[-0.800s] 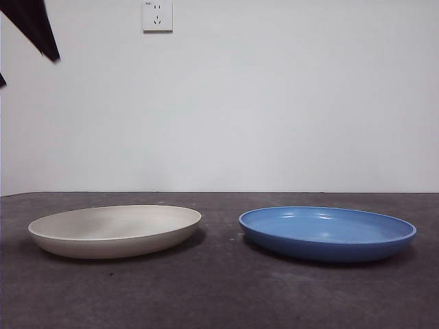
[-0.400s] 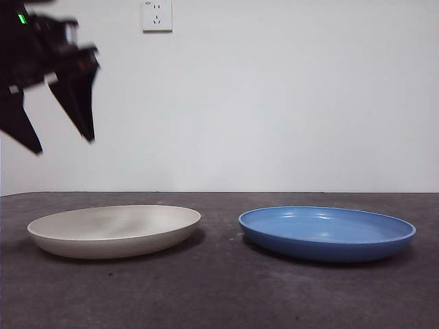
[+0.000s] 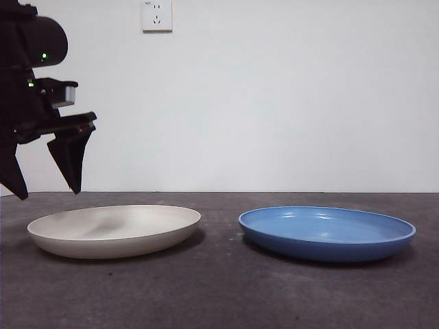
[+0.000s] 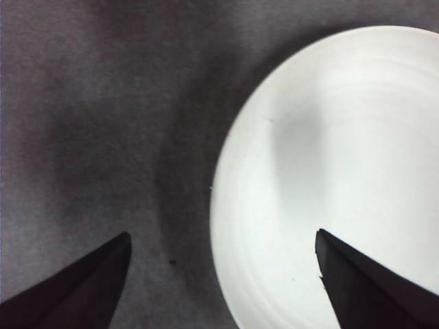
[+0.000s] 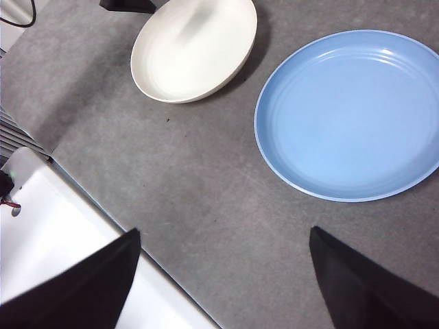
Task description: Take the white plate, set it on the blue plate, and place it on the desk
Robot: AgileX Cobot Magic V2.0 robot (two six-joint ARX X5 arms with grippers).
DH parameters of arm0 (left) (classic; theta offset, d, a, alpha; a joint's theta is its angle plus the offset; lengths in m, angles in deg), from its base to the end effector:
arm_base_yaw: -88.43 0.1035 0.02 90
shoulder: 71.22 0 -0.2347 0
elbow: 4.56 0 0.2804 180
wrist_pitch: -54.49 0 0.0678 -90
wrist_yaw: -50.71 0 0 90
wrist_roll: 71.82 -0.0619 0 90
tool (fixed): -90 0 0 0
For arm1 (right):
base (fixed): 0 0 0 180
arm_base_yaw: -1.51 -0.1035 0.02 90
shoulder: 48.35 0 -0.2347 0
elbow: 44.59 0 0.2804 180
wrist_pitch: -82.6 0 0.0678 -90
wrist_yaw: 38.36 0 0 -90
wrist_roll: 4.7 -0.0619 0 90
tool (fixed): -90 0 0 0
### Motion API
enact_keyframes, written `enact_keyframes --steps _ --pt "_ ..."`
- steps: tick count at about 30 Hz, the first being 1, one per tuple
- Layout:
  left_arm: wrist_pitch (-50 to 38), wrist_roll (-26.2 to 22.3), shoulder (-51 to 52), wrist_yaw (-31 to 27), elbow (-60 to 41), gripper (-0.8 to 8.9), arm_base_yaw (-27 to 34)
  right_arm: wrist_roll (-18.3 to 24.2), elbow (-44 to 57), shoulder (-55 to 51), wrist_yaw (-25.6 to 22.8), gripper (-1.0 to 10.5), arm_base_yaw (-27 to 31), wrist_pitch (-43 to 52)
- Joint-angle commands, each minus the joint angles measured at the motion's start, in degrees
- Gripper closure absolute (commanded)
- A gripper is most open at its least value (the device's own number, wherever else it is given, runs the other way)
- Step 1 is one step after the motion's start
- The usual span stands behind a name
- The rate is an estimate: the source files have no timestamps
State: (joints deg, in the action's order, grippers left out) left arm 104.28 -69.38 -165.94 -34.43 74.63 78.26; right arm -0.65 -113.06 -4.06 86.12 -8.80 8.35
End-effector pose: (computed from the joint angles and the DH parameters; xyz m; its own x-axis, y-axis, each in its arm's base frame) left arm 0.3569 -0.0694 0.1447 0.3946 -0.1569 -0.9054 0.1725 0.9805 -0.0947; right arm 0.1748 0.0674 0.2911 0.4192 0.6517 -0.6321 -0.5571 0.7344 0.3877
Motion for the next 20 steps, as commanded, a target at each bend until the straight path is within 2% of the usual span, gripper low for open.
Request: enact_keyframes --steps 1,12,16,20 --pt "-0.5 -0.5 -2.4 0.2 1.2 3.8 0.2 -0.4 -1.0 0.2 0.0 5.5 -0.2 0.7" --pt "-1.5 -0.5 -7.5 0.2 1.2 3.93 0.2 -0.4 -1.0 0.2 0.0 5.5 -0.2 1.4" --pt "-1.2 -0.2 -8.6 0.2 1.2 4.53 0.2 -0.4 -1.0 0.2 0.0 5.5 -0.2 1.4" --pt "-1.5 -0.2 -8.6 0.2 1.2 6.26 0.2 -0.4 -1.0 0.2 0.0 5.5 -0.2 1.6"
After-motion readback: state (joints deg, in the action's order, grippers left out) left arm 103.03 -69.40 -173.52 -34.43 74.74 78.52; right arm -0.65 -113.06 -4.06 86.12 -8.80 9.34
